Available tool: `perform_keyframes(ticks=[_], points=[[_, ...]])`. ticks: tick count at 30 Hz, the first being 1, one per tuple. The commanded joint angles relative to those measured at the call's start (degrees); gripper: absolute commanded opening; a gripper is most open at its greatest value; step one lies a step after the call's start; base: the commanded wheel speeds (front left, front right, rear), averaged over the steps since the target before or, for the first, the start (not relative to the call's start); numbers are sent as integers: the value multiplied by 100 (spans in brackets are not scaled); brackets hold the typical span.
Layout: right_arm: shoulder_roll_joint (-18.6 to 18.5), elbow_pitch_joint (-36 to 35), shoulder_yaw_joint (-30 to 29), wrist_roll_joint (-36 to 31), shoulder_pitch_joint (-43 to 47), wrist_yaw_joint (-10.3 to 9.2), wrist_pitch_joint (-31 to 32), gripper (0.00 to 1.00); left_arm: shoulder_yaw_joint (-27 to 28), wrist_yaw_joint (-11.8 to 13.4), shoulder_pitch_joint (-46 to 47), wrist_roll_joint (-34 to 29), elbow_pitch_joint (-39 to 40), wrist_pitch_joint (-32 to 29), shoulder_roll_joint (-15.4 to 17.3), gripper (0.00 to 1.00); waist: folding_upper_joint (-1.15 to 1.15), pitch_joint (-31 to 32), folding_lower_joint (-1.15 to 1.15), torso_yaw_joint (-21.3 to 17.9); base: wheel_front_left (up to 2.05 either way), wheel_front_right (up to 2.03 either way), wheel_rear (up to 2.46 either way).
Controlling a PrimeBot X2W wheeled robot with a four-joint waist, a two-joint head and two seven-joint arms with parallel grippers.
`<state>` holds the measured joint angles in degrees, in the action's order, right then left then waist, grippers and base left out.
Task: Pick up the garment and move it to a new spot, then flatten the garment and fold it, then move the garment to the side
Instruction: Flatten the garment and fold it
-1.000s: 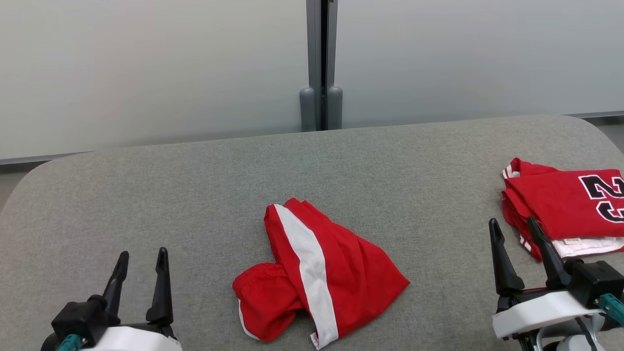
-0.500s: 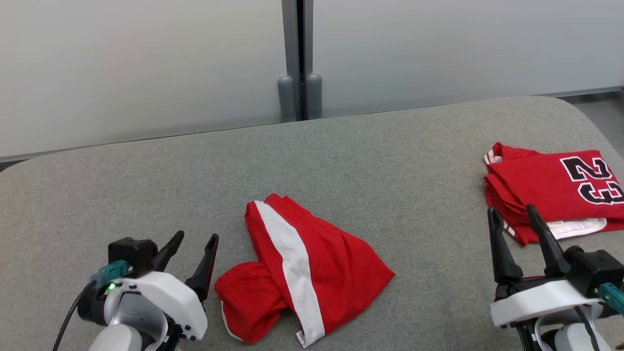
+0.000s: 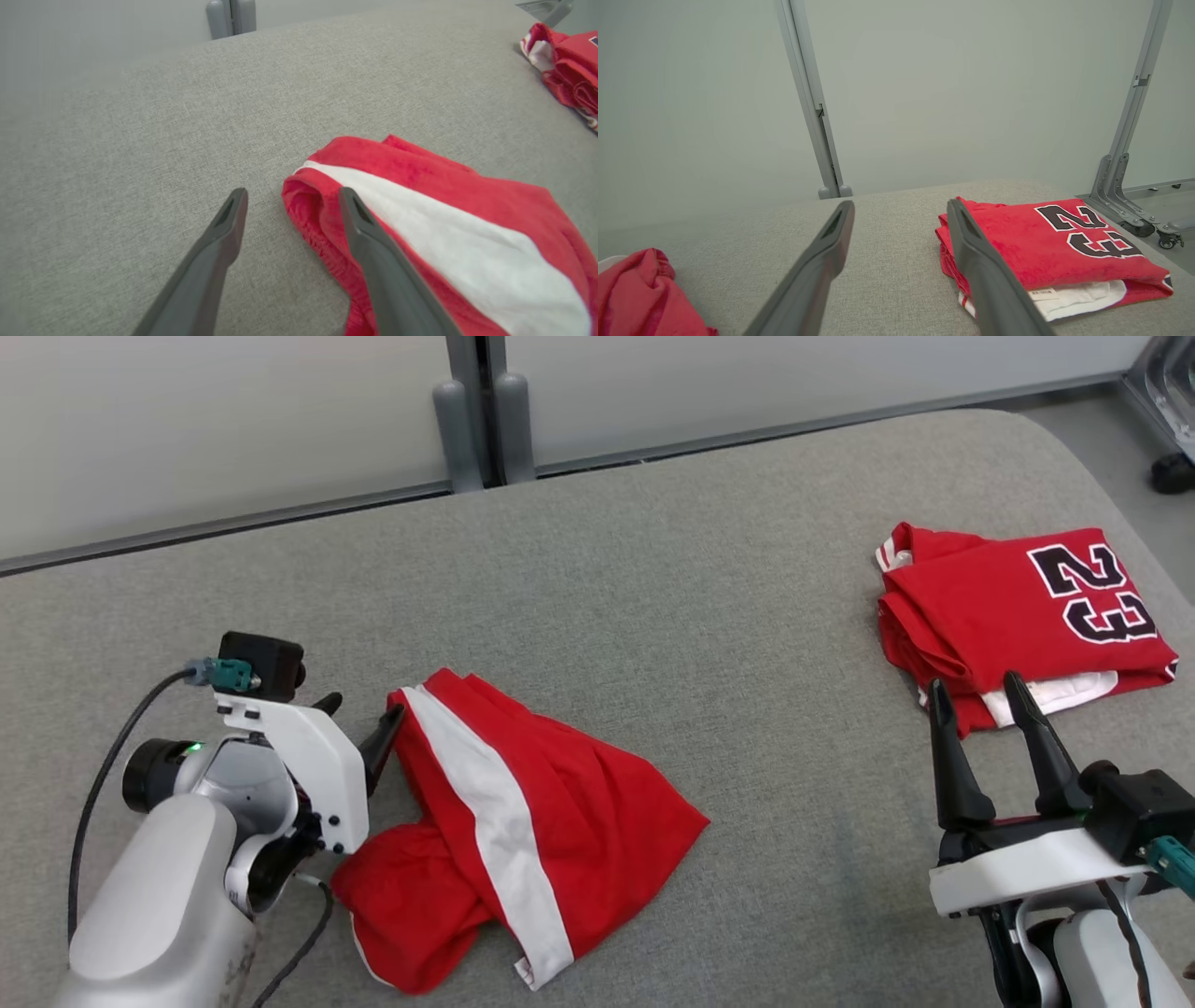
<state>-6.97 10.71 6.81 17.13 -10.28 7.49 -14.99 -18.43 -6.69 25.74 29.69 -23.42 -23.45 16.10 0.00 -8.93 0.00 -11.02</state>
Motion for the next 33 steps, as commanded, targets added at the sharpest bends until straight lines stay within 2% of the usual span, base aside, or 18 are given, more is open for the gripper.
perform_keyframes(ticks=[1, 7, 11, 15, 16, 17, 26, 29, 30, 33], points=[[5, -23, 9, -41, -85, 1, -26, 100, 9, -23, 184, 79, -195, -58, 23, 100, 0, -213, 0, -169, 0, 0, 0], [58, -29, 11, -54, -243, 1, -26, 100, -254, -77, 812, 233, -1139, -215, -38, 100, 0, -503, 0, -410, 0, 0, 0], [81, -39, -10, -63, -242, 1, -26, 100, -569, -84, 933, 428, -1499, -206, -160, 100, 0, -547, 0, -458, 0, 0, 0], [88, -31, -34, -80, -256, 1, -26, 100, -790, -86, 987, 565, -1666, -79, -133, 98, 0, -544, 0, -456, 0, 0, 0], [86, -20, -63, -101, -271, 1, -26, 100, -917, -80, 1086, 619, -1720, 116, -119, 16, 0, -519, 0, -422, 0, 0, 0], [83, -18, -77, -113, -271, 1, -26, 100, -980, -81, 1126, 632, -1746, 195, -108, 0, 0, -500, 0, -396, 0, 0, 0], [23, 61, -109, -103, -103, 1, -26, 100, -1310, -81, 1195, 778, -1560, 1056, -147, 0, 0, -116, 0, -21, 0, 0, 0], [-26, 91, -130, -83, -44, 1, -25, 100, -1261, -56, 1010, 811, -1319, 1374, -164, 0, 0, 71, 0, 206, 0, 0, 0], [-52, 111, -149, -73, 24, 1, -26, 100, -1215, -24, 841, 871, -1024, 1532, -216, 0, 0, 187, 0, 378, 0, 0, 0], [-94, 126, -176, -64, 79, 1, -26, 100, -1176, -10, 609, 1007, -664, 1578, -264, 0, 0, 291, 0, 565, 0, 0, 0]])
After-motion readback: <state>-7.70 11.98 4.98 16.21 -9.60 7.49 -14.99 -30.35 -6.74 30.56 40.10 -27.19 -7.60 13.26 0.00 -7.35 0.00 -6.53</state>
